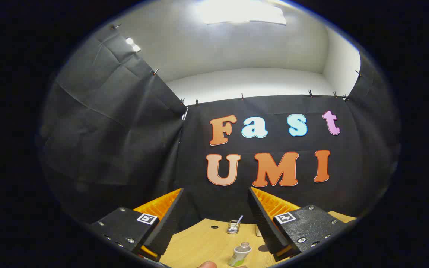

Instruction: Take the bottle from table, then pour the juice into the cup, finally place the bottle on the coaster

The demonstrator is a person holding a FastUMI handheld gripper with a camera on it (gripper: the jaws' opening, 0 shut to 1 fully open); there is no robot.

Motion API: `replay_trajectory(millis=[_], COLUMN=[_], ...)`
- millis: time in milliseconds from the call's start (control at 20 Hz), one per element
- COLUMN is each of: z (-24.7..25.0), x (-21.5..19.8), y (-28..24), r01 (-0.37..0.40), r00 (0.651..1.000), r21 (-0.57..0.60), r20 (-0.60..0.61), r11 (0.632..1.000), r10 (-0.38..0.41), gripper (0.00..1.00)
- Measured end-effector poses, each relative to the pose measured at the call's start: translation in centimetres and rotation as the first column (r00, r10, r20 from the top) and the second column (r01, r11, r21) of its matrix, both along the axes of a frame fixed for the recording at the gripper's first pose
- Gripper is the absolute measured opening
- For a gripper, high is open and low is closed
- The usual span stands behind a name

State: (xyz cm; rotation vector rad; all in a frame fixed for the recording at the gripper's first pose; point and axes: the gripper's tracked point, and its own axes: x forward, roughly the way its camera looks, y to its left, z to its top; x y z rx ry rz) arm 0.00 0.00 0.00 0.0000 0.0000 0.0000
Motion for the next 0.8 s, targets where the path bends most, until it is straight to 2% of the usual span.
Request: replay_trajectory(millis=[300,600,800], z=[-3.6,-5.1,-5.4], x=[1.6,3.2,3.7], y=[2.1,1.9,-0.1], r01=[0.011,0.037,0.104], r00=[0.994,0.983,0.977], r21=[-0.015,-0.031,-0.045], r20=[-0.109,-0.178,-0.18], r11=[1.0,0.999,0.994], r10=[-0.013,-0.042,-0.11], gripper=[0.98,0.99,0.99])
